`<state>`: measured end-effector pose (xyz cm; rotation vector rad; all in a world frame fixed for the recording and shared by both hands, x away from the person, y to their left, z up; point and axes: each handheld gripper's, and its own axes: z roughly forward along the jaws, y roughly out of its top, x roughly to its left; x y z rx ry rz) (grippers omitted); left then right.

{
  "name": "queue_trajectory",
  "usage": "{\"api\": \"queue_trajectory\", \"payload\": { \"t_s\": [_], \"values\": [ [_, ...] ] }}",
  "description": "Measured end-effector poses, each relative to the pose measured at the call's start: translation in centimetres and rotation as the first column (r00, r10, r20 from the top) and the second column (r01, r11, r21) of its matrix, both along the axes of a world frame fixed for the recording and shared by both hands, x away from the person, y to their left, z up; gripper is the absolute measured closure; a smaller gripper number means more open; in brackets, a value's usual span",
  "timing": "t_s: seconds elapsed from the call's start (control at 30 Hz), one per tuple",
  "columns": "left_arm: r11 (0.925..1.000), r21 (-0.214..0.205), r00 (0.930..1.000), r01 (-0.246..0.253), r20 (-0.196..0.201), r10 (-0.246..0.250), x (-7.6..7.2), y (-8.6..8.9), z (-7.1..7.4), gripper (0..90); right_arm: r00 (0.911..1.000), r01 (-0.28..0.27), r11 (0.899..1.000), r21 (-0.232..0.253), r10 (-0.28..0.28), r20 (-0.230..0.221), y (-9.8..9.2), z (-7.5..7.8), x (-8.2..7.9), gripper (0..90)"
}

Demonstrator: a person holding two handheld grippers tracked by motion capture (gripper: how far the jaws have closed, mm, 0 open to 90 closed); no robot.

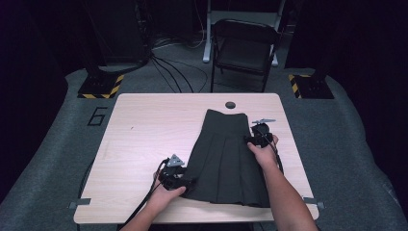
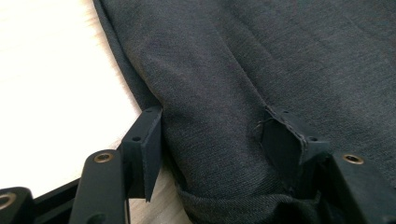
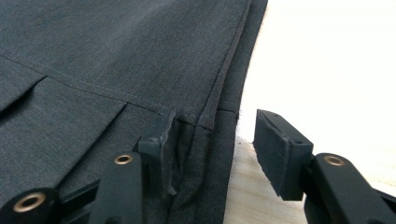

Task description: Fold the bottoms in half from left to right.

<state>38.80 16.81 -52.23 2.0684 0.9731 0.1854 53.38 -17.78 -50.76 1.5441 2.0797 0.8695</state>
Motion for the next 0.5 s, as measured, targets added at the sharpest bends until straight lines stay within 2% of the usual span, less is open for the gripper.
{"api": "queue_trajectory", "payload": {
  "t_s": [0.07,0.13,0.17,0.5],
  "values": [
    [0.9999,-0.013,0.9999,0.003,-0.012,-0.003,-0.13,0.03,-0.02,43.2,1.0000,0.003,1.000,0.004,-0.003,0.000,-0.04,-0.02,0.04,48.2],
    [0.9998,-0.020,0.9999,0.010,-0.007,-0.010,-0.12,0.07,-0.08,45.8,1.0000,0.003,1.000,0.007,-0.003,-0.003,-0.05,-0.02,0.04,48.3],
    [0.9993,-0.037,0.9998,0.001,-0.019,-0.002,-0.22,-0.01,-0.13,47.9,1.0000,0.003,1.000,0.008,-0.003,-0.002,-0.05,-0.04,0.03,48.5],
    [0.9995,-0.025,0.9998,0.019,-0.006,-0.020,-0.36,-0.40,0.03,63.5,0.9991,-0.030,0.996,0.085,0.032,-0.027,-0.24,-0.13,0.09,65.4]
  ]
}}
